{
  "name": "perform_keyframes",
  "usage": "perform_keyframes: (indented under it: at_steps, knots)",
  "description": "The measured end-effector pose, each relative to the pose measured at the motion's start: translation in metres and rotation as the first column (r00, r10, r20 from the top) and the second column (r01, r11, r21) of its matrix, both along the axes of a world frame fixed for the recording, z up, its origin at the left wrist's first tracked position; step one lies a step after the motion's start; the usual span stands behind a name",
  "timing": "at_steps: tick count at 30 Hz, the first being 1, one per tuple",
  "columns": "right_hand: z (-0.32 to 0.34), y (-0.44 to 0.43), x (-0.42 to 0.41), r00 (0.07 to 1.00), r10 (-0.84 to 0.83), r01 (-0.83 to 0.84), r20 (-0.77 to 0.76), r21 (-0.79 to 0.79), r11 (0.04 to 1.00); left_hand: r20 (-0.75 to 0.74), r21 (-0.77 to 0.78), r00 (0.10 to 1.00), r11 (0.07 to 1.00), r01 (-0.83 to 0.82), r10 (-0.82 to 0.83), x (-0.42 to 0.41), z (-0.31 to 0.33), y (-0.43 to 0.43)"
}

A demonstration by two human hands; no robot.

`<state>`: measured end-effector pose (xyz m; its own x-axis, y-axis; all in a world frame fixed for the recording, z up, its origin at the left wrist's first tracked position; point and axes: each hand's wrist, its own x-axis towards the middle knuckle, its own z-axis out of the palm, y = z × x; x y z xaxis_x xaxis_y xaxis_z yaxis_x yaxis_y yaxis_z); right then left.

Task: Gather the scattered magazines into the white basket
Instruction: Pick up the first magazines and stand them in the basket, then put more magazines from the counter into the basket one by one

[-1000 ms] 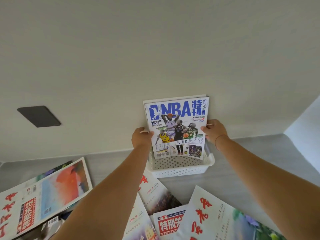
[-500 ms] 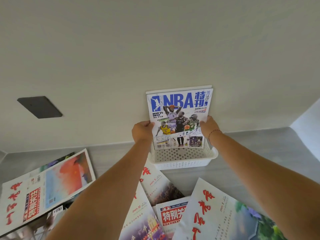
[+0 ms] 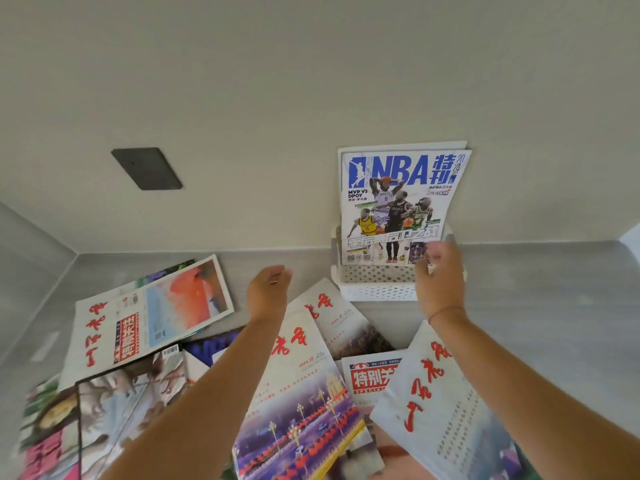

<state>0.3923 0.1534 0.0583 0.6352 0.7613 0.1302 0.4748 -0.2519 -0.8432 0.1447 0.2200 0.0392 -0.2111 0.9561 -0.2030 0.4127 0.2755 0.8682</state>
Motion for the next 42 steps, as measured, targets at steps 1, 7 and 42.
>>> perform_keyframes:
  at_steps: [1,7,42]
  knots:
    - [-0.007,-0.012,-0.016,0.998,0.055,-0.056,-0.042,-0.02,0.998,-0.014,-0.022,1.0,1.0,-0.013,0.012,-0.017,-0.007,-0.016]
    - [-0.06,-0.073,-0.111,0.888,0.302,-0.43,-0.348,-0.391,0.813,-0.118,-0.19,0.979,0.964,-0.188,0.168,-0.112,-0.048,-0.109]
    - [-0.008,-0.061,-0.072,0.746,0.311,-0.47,-0.589,-0.136,0.872,0.366,-0.142,0.926,0.978,0.154,-0.092,-0.112,0.026,-0.095]
